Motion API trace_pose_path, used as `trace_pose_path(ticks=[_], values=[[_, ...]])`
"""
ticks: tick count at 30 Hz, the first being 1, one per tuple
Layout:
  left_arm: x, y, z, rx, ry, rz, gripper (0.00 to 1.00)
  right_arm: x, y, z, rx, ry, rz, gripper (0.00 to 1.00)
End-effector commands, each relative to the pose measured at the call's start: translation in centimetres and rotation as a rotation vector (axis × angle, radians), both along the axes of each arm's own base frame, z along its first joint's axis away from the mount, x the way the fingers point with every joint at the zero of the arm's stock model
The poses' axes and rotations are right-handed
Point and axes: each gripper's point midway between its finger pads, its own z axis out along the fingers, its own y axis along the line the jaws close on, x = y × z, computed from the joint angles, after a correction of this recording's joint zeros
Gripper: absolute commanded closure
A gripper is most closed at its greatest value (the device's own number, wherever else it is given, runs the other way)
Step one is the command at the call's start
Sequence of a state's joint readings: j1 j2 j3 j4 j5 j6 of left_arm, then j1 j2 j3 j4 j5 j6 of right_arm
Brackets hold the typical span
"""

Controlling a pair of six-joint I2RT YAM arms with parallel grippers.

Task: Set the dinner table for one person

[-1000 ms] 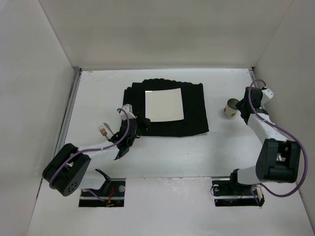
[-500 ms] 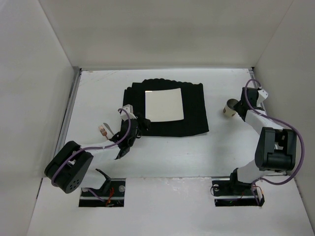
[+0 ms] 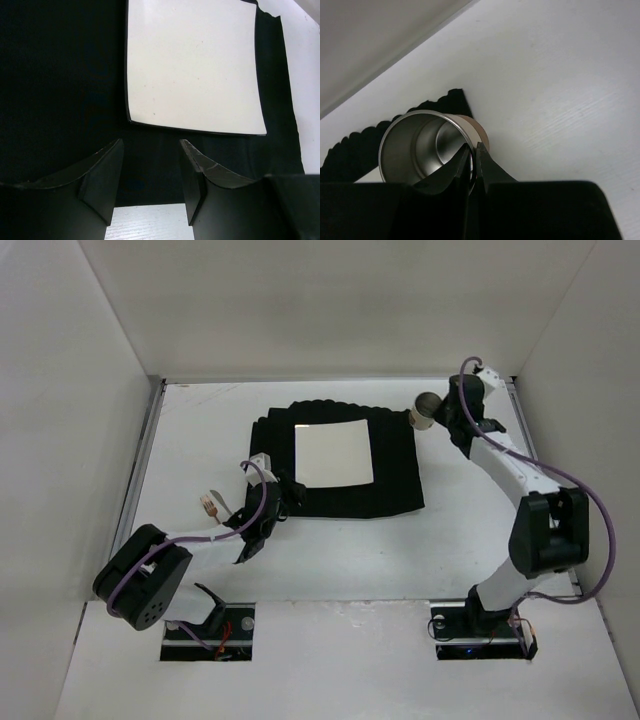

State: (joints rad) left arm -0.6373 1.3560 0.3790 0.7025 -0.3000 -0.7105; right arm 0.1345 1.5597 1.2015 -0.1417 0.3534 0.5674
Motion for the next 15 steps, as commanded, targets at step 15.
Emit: trace_pose_path(ticks=[15], values=[[1.0,0.5,1.5,-0.026,-0.056,0.031,0.54,7.2,8.6,-4.3,-0.030,0.067,0.178,0.86]])
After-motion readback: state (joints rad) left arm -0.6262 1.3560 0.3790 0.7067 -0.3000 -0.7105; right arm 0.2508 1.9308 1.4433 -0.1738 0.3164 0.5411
